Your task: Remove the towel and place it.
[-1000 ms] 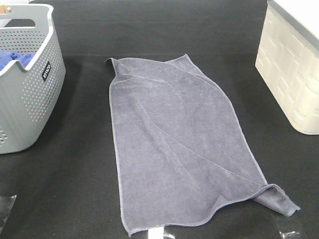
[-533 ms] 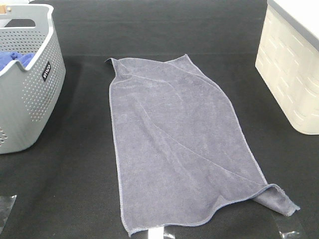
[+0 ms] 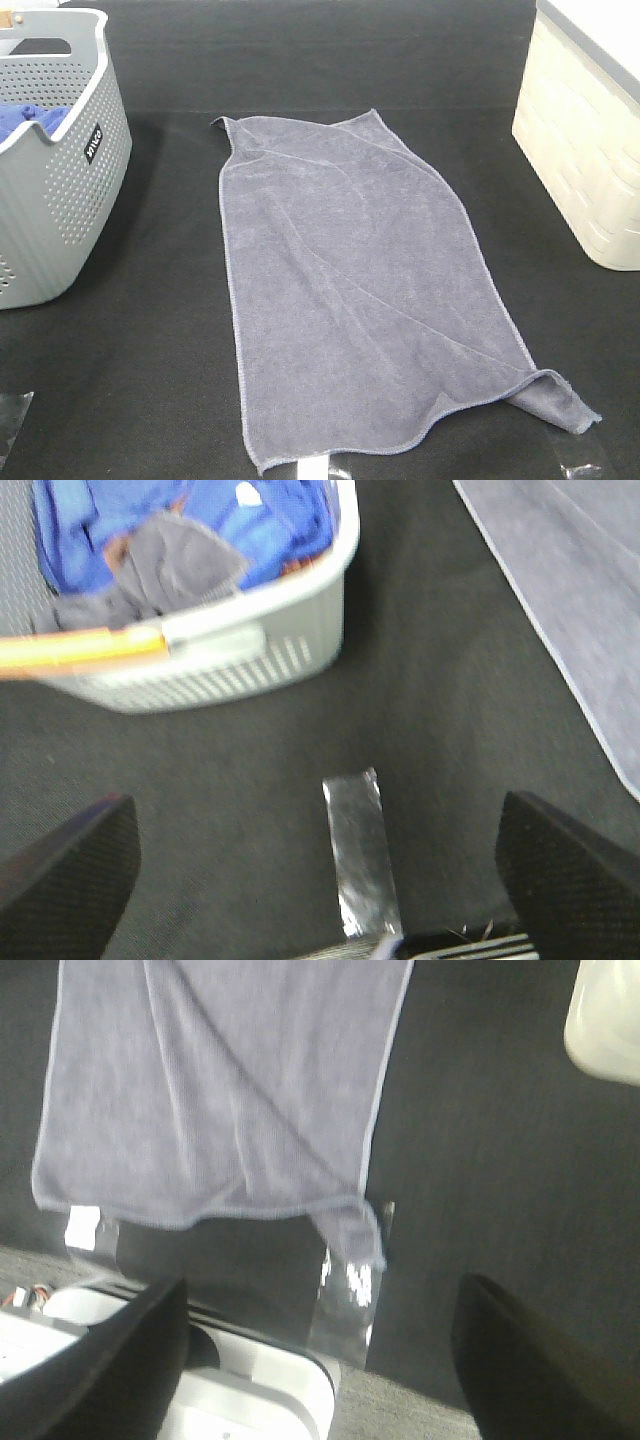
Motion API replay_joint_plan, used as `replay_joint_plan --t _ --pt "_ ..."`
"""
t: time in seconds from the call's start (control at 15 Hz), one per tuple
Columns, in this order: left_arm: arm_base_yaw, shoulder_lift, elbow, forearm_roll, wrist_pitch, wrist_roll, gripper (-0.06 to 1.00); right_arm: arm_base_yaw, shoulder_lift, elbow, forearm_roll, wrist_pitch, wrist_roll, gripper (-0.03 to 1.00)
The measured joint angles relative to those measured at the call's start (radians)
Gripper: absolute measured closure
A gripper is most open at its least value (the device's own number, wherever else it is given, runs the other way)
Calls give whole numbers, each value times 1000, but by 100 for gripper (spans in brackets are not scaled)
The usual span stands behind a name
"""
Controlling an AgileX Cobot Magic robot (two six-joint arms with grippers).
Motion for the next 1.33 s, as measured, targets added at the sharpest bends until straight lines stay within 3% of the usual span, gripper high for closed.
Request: replay_joint_plan --t 0.2,0.53,0.73,1.0,1.33 --pt "0 -295 224 -57 2 0 3 0 -242 228 -21 2 -8 27" --pt "0 -591 438 -83 -26 49 3 0 -595 469 -103 -51 -31 27" --pt "0 -634 492 -121 -40 99 3 0 -702 492 -110 -121 -32 27" --pt "0 -642 529 -223 -140 263 3 0 -790 509 -124 -146 -23 27" --pt "0 -642 537 -226 -160 284 3 0 -791 509 -124 -147 -22 27"
